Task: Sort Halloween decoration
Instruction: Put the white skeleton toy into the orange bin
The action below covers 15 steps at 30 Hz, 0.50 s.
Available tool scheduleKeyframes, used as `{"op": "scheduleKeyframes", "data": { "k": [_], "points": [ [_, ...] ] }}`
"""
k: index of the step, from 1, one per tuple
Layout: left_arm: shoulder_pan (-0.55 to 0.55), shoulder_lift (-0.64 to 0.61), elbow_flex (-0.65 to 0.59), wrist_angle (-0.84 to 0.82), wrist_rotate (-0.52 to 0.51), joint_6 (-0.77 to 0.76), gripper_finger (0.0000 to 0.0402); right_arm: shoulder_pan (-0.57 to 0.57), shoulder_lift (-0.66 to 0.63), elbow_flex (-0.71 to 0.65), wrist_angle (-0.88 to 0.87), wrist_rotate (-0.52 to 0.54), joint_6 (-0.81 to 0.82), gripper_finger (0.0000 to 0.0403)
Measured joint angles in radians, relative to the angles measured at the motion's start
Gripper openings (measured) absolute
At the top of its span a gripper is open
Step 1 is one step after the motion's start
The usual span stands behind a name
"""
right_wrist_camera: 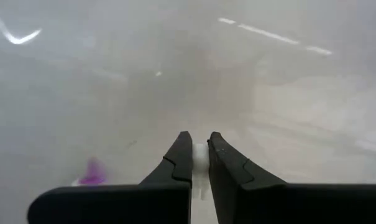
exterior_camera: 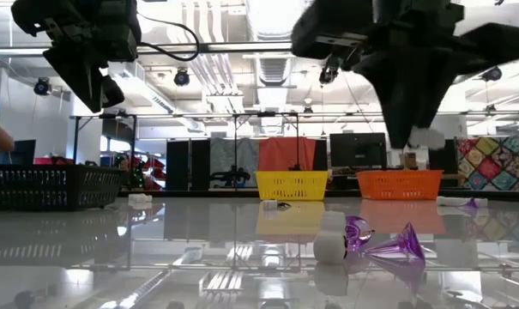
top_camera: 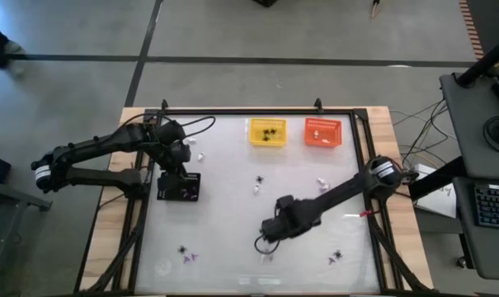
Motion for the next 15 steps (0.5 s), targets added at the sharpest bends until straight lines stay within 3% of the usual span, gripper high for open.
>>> {"op": "scheduleKeyframes", "data": {
  "k": [8, 15],
  "points": [
    [0.0, -0.001, 0.0, 0.0, -0.001, -0.008, 0.0102, -0.151, -0.135, -0.018, -0.228, 0.084, -0.21, 0.0013],
    [0.0, -0.001, 0.0, 0.005, -0.029, -0.028, 0.0102, -0.355, -0.301, -0.104, -0.236, 0.181, -0.446, 0.0013]
  ]
}}
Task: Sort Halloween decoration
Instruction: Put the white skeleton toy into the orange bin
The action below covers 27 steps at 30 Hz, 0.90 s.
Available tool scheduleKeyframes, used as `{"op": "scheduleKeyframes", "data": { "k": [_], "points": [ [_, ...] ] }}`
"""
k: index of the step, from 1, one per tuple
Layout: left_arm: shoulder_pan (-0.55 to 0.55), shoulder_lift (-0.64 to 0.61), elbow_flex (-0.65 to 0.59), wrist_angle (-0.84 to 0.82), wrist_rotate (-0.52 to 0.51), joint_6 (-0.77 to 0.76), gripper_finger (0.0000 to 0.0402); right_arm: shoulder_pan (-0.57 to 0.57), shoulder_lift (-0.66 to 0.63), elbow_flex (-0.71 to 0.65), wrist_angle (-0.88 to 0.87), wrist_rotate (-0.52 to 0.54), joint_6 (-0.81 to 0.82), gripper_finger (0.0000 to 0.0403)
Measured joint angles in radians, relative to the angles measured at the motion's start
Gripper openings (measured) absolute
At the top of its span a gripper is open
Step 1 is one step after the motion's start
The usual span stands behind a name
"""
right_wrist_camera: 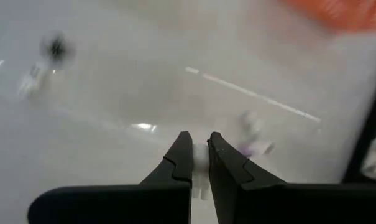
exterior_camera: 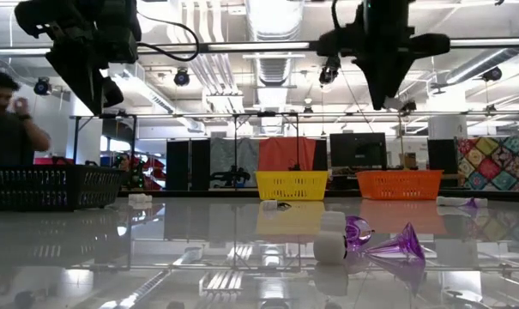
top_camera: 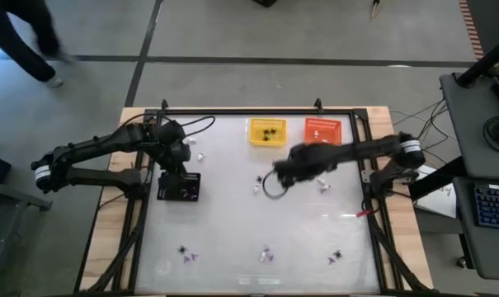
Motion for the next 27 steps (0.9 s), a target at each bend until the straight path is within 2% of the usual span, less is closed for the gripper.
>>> {"op": "scheduleKeyframes", "data": {
  "k": [5, 10, 18, 21, 24, 27],
  "points": [
    [0.0, 0.0, 0.0, 0.006, -0.051, -0.046, 0.0102, -0.171, -0.106, -0.081, 0.003, 0.06, -0.145, 0.0013],
    [0.0, 0.0, 0.0, 0.02, -0.053, -0.083, 0.0102, -0.362, -0.173, -0.17, 0.042, 0.061, -0.322, 0.0013],
    [0.0, 0.0, 0.0, 0.028, -0.148, -0.145, 0.0102, -0.615, -0.197, -0.293, 0.203, 0.019, -0.601, 0.0013],
    [0.0, 0.0, 0.0, 0.029, -0.161, -0.171, 0.0102, -0.688, -0.192, -0.321, 0.287, -0.03, -0.693, 0.0013],
    [0.0, 0.0, 0.0, 0.029, -0.164, -0.205, 0.0102, -0.755, -0.18, -0.344, 0.356, -0.091, -0.753, 0.0013],
    [0.0, 0.0, 0.0, 0.025, -0.165, -0.246, 0.0102, -0.807, -0.177, -0.362, 0.39, -0.107, -0.784, 0.0014]
  ]
}}
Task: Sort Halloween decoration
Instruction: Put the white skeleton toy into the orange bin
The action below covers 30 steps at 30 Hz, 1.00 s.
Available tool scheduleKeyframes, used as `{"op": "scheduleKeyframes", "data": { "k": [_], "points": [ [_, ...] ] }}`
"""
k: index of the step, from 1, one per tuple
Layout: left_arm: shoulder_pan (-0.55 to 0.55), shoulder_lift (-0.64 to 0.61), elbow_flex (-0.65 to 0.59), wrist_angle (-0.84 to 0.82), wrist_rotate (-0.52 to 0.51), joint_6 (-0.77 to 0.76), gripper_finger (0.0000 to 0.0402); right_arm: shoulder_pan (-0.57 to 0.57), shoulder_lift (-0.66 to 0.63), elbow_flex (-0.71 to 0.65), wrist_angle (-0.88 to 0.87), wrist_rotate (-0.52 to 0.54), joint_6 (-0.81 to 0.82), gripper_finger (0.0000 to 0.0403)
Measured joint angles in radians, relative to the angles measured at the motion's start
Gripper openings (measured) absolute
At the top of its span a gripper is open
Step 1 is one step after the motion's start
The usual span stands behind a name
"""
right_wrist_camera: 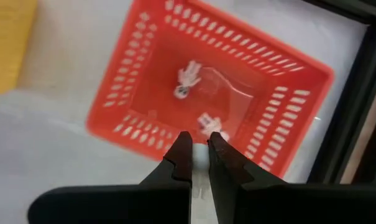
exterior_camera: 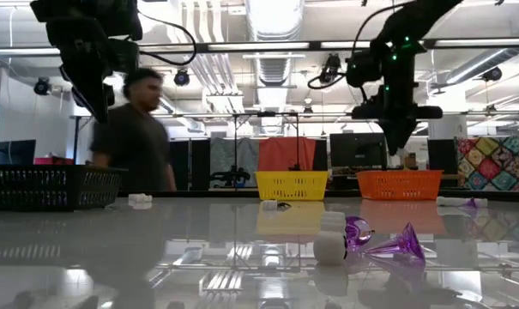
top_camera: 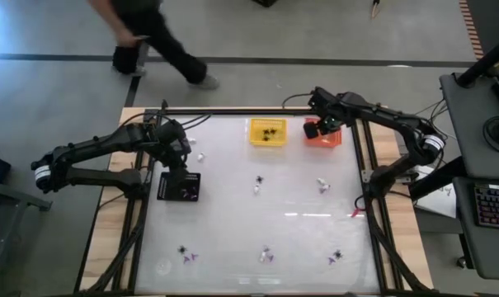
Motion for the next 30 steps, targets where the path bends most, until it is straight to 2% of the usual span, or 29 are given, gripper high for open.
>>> {"op": "scheduleKeyframes", "data": {
  "k": [9, 19, 26, 30],
  "points": [
    [0.0, 0.0, 0.0, -0.064, 0.0, -0.069, 0.0102, -0.081, 0.001, -0.016, 0.008, -0.007, -0.108, 0.005],
    [0.0, 0.0, 0.0, -0.064, 0.0, -0.074, 0.0102, -0.098, 0.002, -0.02, 0.019, 0.0, -0.147, 0.006],
    [0.0, 0.0, 0.0, -0.063, 0.0, -0.074, 0.0102, -0.097, 0.014, -0.022, 0.045, 0.004, -0.156, 0.0107],
    [0.0, 0.001, 0.0, -0.059, -0.041, -0.074, 0.0102, -0.097, 0.016, -0.018, 0.039, 0.003, -0.142, 0.0133]
  ]
}}
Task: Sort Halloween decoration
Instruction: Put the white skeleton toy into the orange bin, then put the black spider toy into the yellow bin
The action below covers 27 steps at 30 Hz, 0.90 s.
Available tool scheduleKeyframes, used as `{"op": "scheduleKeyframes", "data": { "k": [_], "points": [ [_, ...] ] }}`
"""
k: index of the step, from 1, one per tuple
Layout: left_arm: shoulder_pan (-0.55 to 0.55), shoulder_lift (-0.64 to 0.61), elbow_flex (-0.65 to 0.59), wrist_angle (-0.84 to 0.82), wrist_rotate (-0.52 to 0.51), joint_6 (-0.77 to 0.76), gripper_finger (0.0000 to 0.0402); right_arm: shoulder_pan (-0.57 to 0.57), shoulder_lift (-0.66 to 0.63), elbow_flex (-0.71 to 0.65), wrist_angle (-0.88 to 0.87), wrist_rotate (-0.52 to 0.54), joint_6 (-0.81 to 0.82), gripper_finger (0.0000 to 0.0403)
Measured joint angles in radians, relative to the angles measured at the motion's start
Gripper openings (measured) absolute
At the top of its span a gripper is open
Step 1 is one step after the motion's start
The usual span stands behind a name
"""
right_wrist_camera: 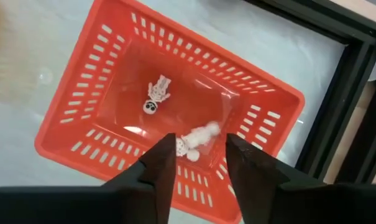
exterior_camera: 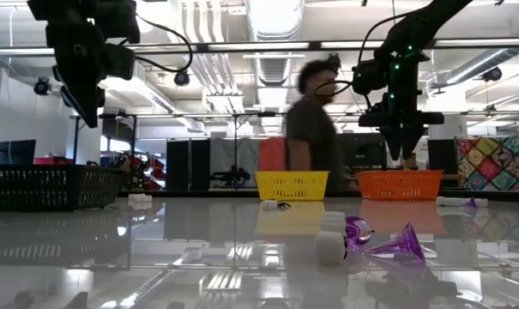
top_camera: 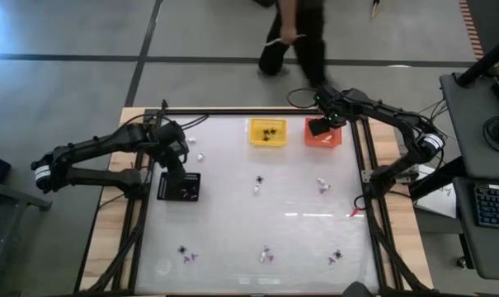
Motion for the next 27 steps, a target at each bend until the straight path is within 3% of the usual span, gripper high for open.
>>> {"op": "scheduleKeyframes", "data": {
  "k": [11, 27],
  "points": [
    [0.0, 0.071, 0.0, 0.05, 0.007, 0.0, 0.0102, 0.056, -0.006, 0.186, -0.193, -0.113, 0.047, 0.0158],
    [0.0, 0.072, 0.0, 0.017, 0.035, 0.007, 0.0102, 0.399, -0.045, 0.203, -0.302, -0.113, 0.3, 0.0161]
  ]
}}
